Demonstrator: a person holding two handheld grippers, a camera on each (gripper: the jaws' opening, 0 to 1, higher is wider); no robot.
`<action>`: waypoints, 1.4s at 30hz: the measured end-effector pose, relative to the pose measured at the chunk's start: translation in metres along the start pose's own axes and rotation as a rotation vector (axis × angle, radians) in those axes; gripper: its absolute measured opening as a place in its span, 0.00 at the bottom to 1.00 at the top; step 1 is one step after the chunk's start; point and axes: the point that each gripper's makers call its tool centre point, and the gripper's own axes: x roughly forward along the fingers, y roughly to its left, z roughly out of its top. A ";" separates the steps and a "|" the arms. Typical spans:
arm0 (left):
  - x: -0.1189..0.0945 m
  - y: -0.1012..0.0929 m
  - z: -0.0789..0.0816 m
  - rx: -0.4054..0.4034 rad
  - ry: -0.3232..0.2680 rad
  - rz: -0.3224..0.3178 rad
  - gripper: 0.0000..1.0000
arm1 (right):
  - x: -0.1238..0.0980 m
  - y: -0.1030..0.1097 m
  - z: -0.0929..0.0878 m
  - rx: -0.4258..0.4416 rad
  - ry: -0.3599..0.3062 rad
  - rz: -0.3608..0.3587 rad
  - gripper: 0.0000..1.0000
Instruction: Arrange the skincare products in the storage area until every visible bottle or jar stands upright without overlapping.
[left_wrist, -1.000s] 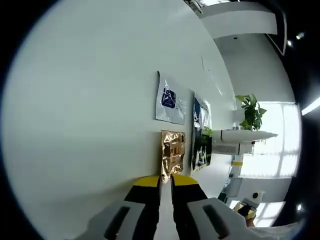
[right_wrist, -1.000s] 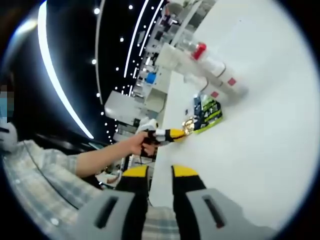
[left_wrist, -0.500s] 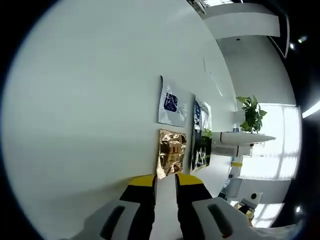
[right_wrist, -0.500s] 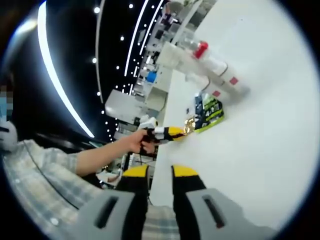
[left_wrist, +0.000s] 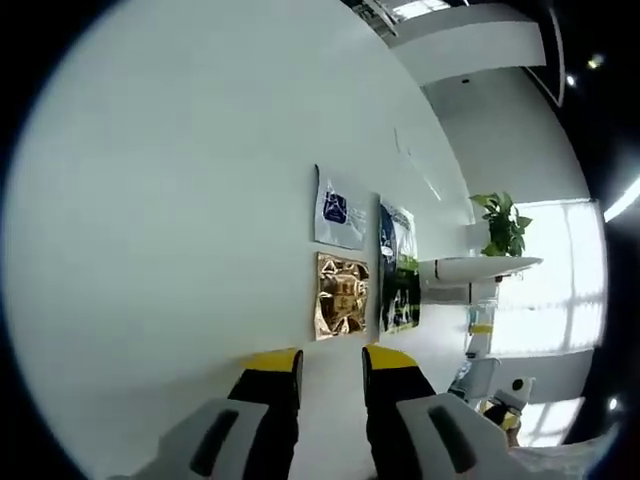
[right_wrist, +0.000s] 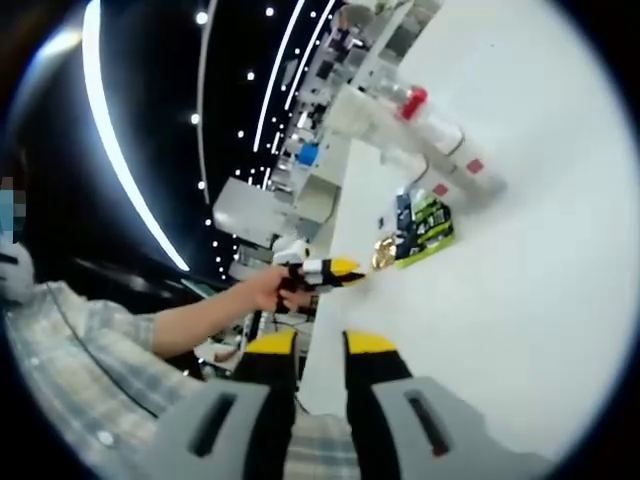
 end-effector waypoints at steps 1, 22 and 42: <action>-0.002 -0.001 0.001 0.023 -0.040 -0.001 0.27 | 0.000 0.001 0.000 -0.002 0.000 0.002 0.16; -0.040 -0.089 -0.067 0.119 -0.312 -0.244 0.44 | -0.007 0.033 -0.001 -0.124 0.024 0.052 0.17; -0.116 -0.123 -0.108 0.510 -0.618 -0.114 0.61 | 0.006 0.065 0.040 -0.461 0.023 0.013 0.53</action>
